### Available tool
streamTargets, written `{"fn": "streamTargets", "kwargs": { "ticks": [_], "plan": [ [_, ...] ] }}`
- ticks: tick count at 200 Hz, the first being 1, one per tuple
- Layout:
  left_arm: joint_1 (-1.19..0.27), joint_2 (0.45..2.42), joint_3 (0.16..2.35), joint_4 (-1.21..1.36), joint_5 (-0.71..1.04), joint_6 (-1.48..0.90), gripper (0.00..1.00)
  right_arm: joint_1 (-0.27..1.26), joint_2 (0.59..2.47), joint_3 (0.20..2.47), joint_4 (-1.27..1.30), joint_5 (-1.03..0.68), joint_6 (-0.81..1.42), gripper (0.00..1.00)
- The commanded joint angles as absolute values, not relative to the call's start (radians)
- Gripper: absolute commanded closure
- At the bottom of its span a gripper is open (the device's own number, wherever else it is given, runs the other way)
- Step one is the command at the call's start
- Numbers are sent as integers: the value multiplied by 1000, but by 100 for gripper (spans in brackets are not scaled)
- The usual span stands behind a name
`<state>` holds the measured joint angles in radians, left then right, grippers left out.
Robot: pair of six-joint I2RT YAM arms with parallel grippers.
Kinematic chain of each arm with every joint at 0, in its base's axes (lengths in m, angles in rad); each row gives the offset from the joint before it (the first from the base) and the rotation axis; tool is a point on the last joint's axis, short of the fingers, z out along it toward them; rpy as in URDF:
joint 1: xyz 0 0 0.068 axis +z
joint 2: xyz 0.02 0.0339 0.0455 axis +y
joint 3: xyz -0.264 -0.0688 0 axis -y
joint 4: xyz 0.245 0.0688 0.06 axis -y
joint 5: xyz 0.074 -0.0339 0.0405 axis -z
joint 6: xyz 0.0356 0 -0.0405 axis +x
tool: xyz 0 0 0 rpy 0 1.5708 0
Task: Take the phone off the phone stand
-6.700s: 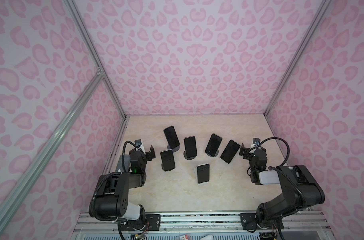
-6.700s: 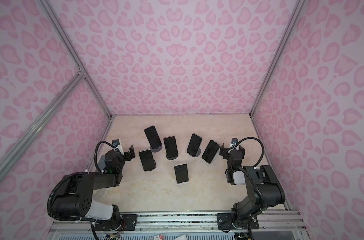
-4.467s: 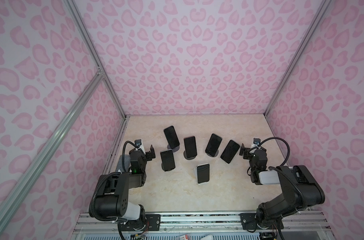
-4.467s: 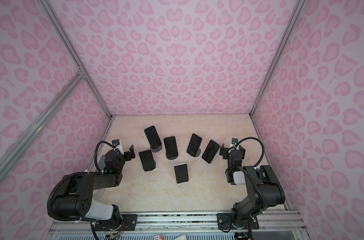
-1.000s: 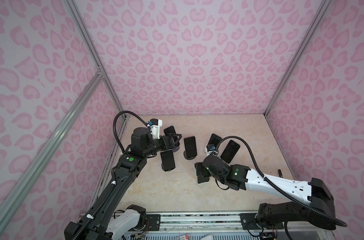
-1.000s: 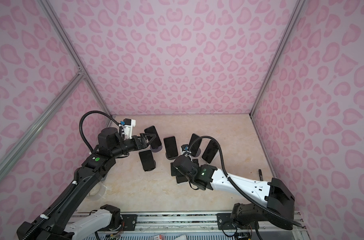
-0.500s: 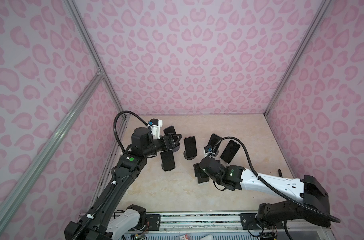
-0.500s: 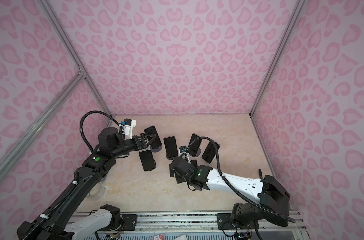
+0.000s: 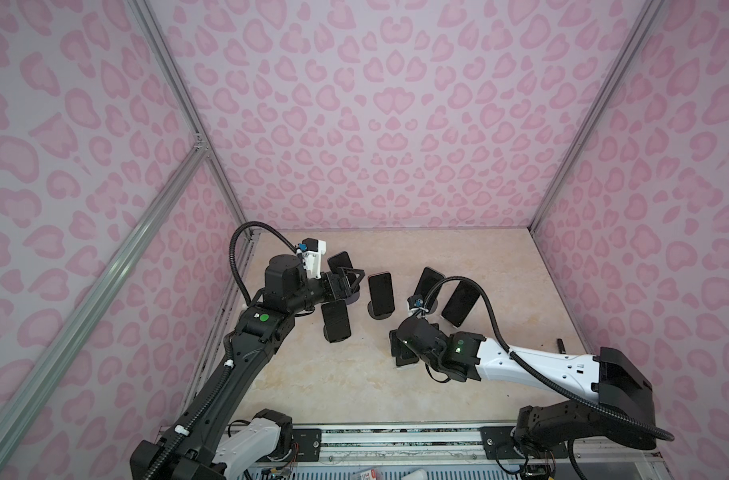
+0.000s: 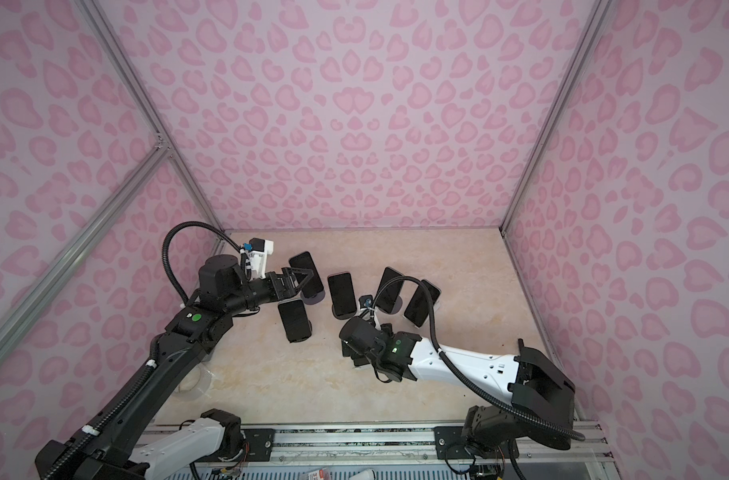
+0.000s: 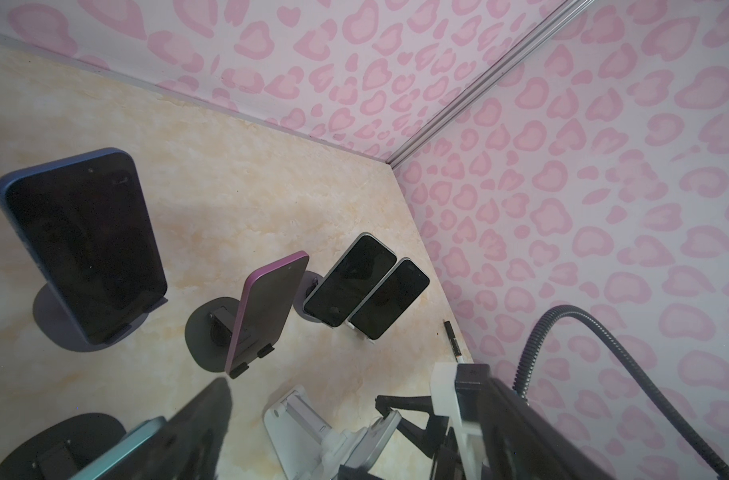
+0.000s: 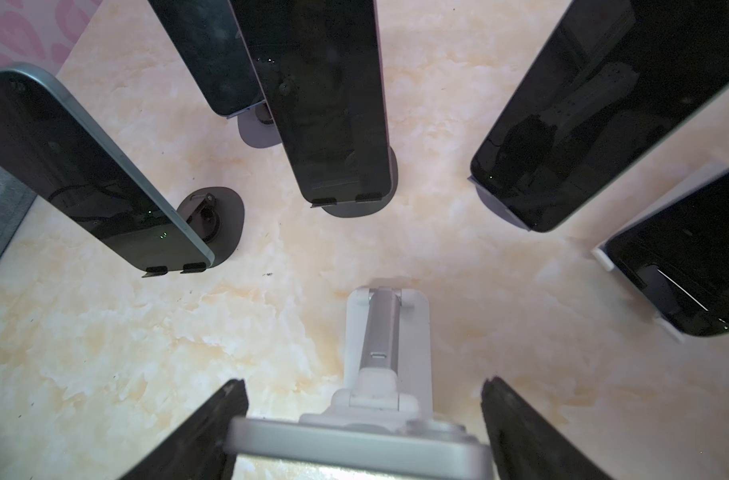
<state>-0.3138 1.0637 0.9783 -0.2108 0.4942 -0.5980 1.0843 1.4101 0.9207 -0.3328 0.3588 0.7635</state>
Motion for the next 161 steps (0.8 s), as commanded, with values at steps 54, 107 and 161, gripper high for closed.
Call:
{"fn": "streamTargets", "kwargs": {
  "ticks": [54, 107, 161],
  "plan": [
    [-315, 1066, 987, -198, 499, -584, 5, 1087, 1431, 898, -301, 359, 762, 21],
    [-314, 1068, 987, -198, 499, -584, 5, 1103, 1411, 892, -293, 370, 749, 26],
    [-316, 1084, 991, -197, 527, -580, 7, 1122, 1376, 934, -341, 407, 715, 28]
  ]
}}
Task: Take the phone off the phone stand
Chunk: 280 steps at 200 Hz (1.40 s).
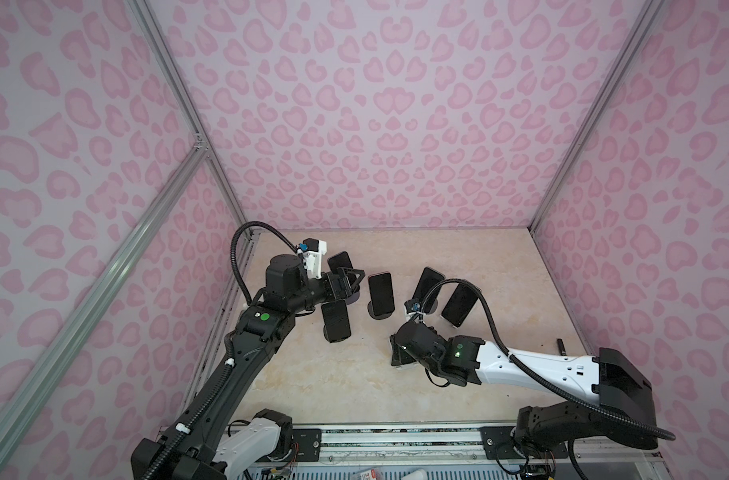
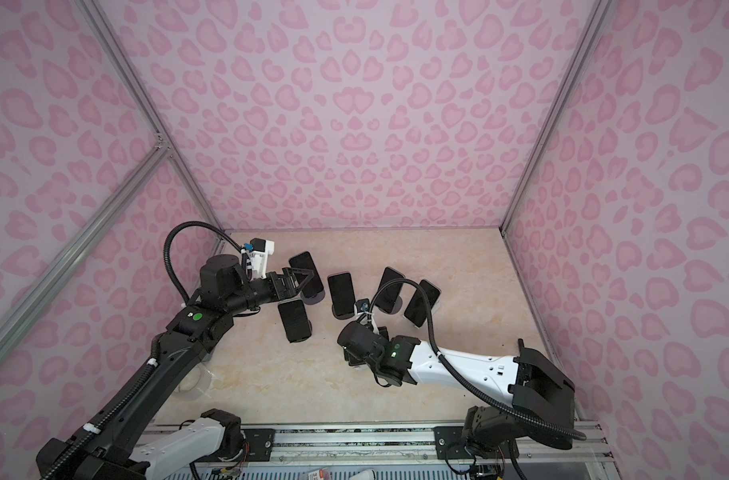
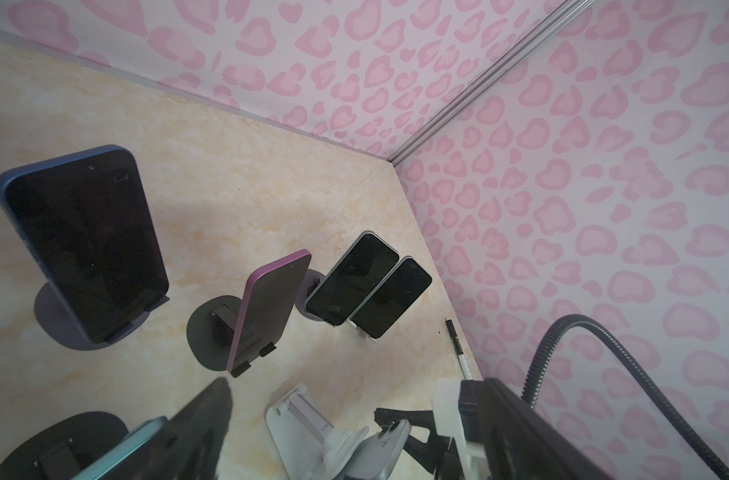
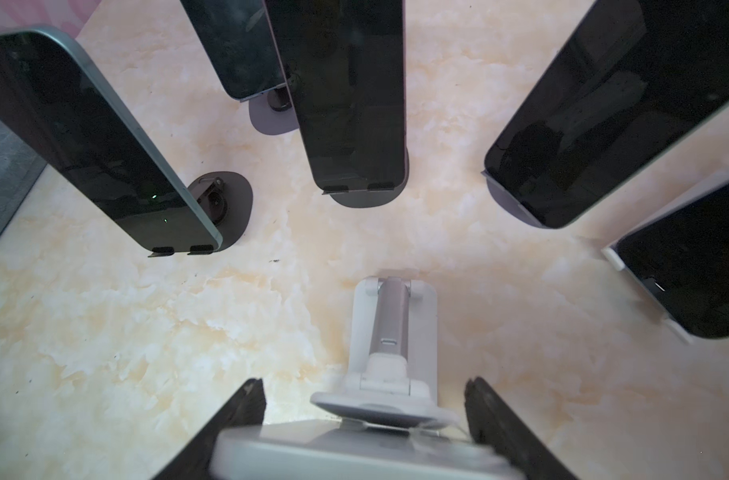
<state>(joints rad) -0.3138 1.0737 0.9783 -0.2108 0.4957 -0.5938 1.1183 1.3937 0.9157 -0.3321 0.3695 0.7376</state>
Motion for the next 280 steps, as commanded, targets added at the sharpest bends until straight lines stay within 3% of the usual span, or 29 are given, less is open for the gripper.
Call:
{"fn": "streamTargets", "kwargs": {
  "ticks": [1, 42, 94, 142, 197, 280],
  "plan": [
    [-316, 1085, 991, -198, 528, -580, 7, 1122, 1375, 936, -342, 408, 714, 28],
    [-342, 1107, 1004, -225, 531, -565, 8, 1122, 1327, 967, -407, 441, 681, 29],
    [-473, 1146, 1037, -298, 496, -516, 8, 1094, 1208, 985, -571, 481, 665, 31],
    [-575, 1185, 1073, -355, 517, -450, 10, 1046, 1099, 966, -748, 399, 613, 32],
    [-584, 1171, 1060, -344, 454, -455, 12, 928, 973, 851, -814, 250, 621, 34],
    [-598, 1195, 1065, -351, 470, -451, 12, 874, 1061, 815, -813, 133, 614, 35]
  ]
}}
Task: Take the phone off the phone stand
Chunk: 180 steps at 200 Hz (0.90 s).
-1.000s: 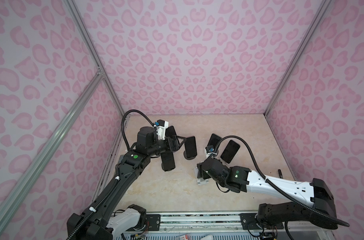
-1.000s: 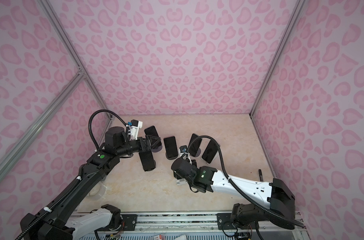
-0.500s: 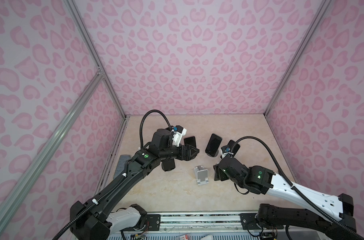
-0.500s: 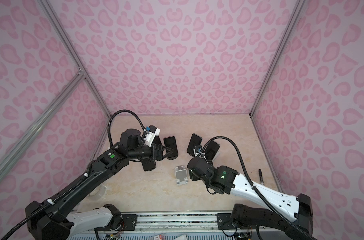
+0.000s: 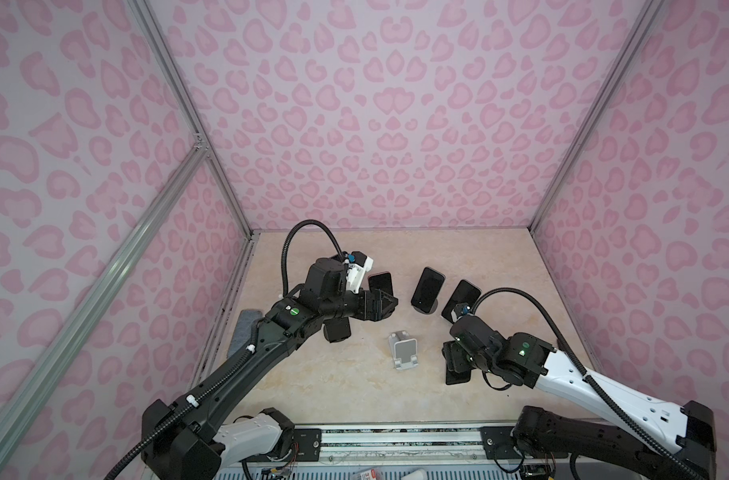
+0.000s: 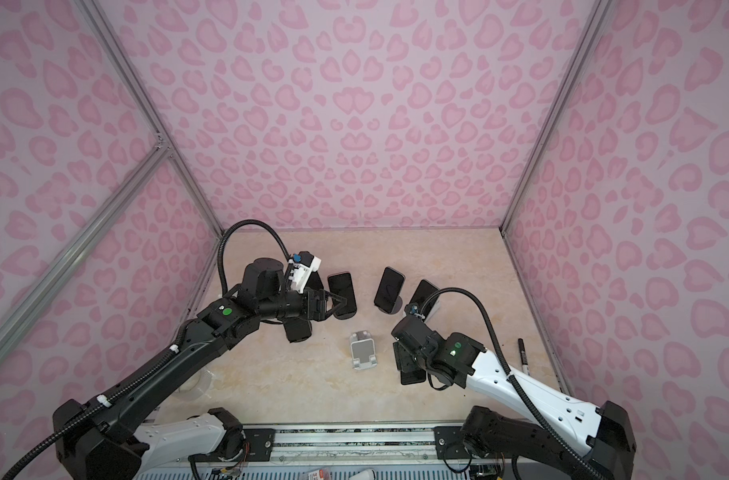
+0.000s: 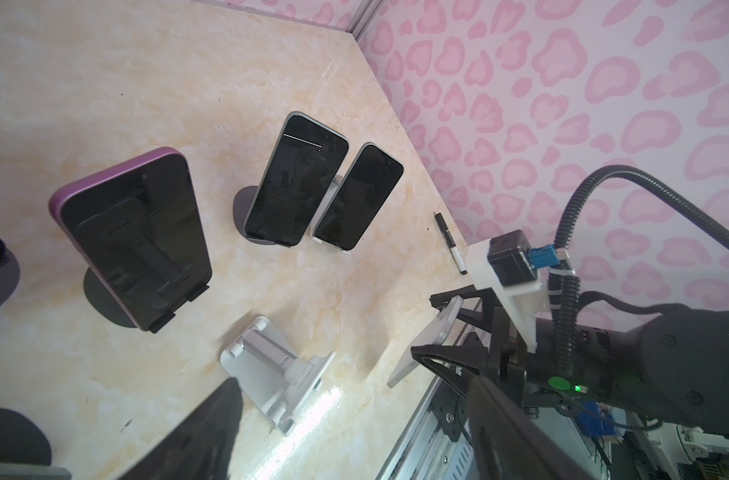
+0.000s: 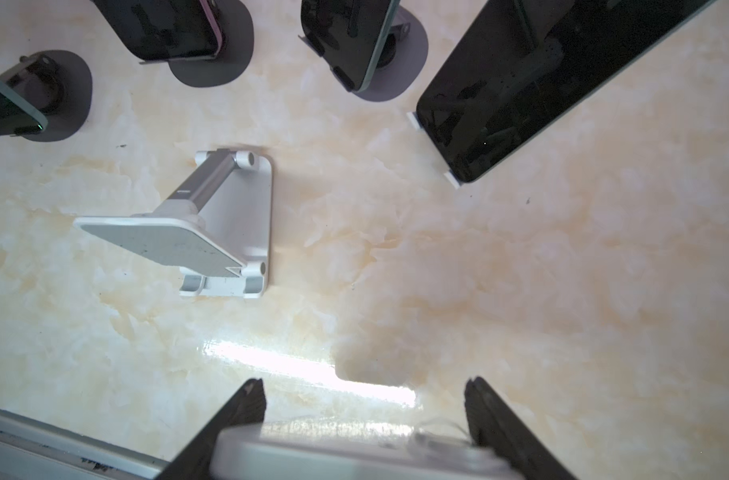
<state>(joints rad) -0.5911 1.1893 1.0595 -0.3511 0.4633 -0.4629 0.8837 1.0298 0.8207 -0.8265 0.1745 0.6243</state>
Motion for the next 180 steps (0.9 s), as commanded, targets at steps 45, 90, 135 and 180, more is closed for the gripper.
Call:
{"fn": "streamTargets", "kwargs": {
  "ticks": [45, 90, 135, 180],
  "plan": [
    [-624, 1192, 1077, -376, 452, -422, 13, 846, 1120, 791, -790, 109, 634, 36],
    [-624, 1174, 1071, -374, 428, -419, 13, 802, 1186, 780, -722, 95, 633, 36],
    [-624, 1181, 1075, -380, 421, -422, 13, 761, 1285, 802, -675, 75, 584, 37],
    [-624, 1178, 1076, -393, 380, -415, 13, 735, 1365, 789, -593, 97, 621, 39]
  ]
}}
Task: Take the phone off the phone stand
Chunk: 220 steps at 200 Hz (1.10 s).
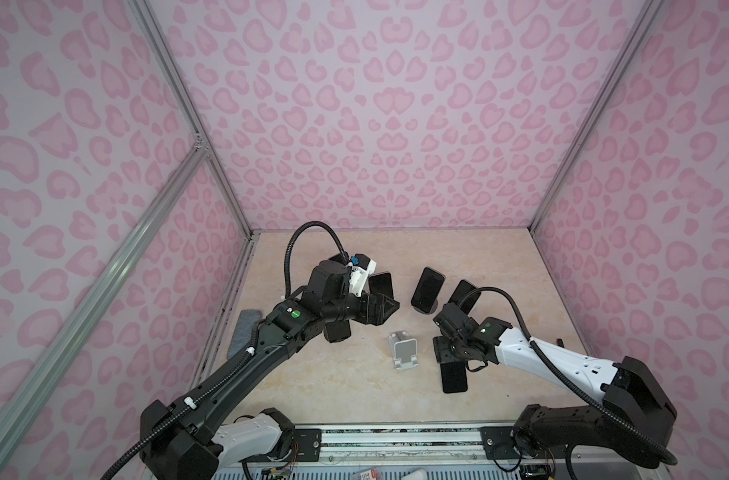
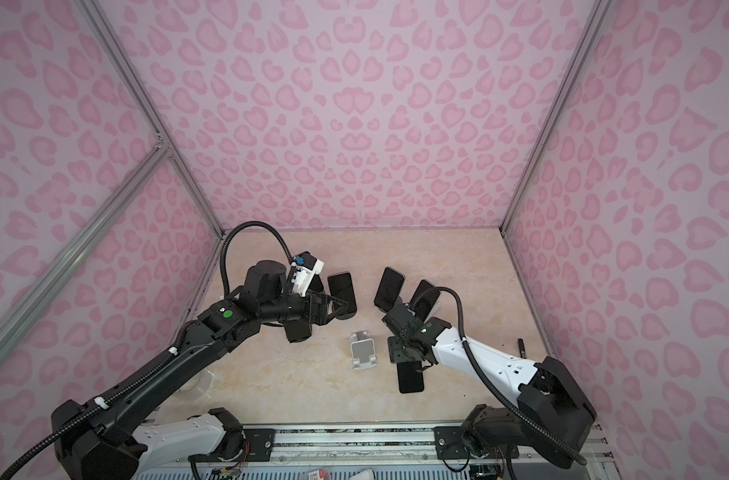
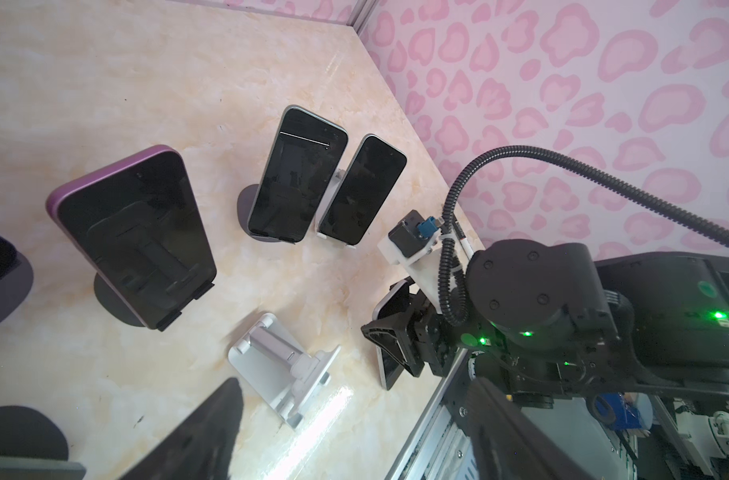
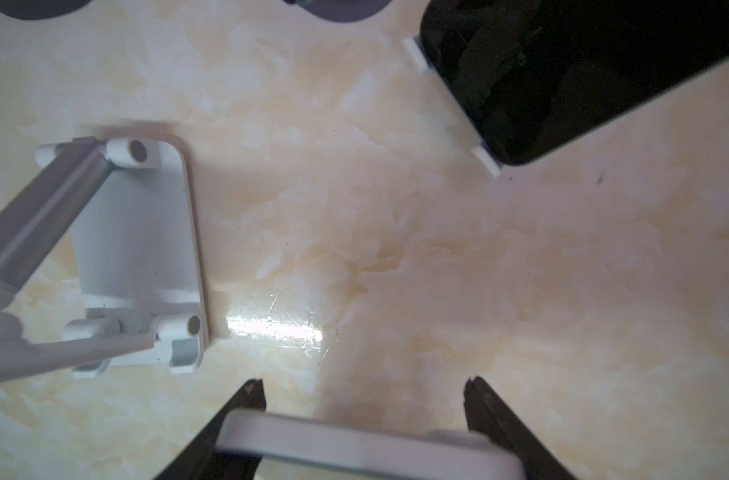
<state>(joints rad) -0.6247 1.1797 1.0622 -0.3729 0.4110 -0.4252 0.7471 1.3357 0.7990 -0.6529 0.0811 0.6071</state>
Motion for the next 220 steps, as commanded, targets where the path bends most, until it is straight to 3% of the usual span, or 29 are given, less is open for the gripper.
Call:
{"fn": "streamTargets", "kwargs": {
  "ticks": [1, 220],
  "plan": [
    [-624, 1179, 1076, -393, 380, -415, 13, 735, 1365, 789, -593, 97, 621, 39],
    [-626, 1190, 1084, -400, 406, -426, 14, 724, 1540, 763, -473, 90, 739, 34]
  ]
}}
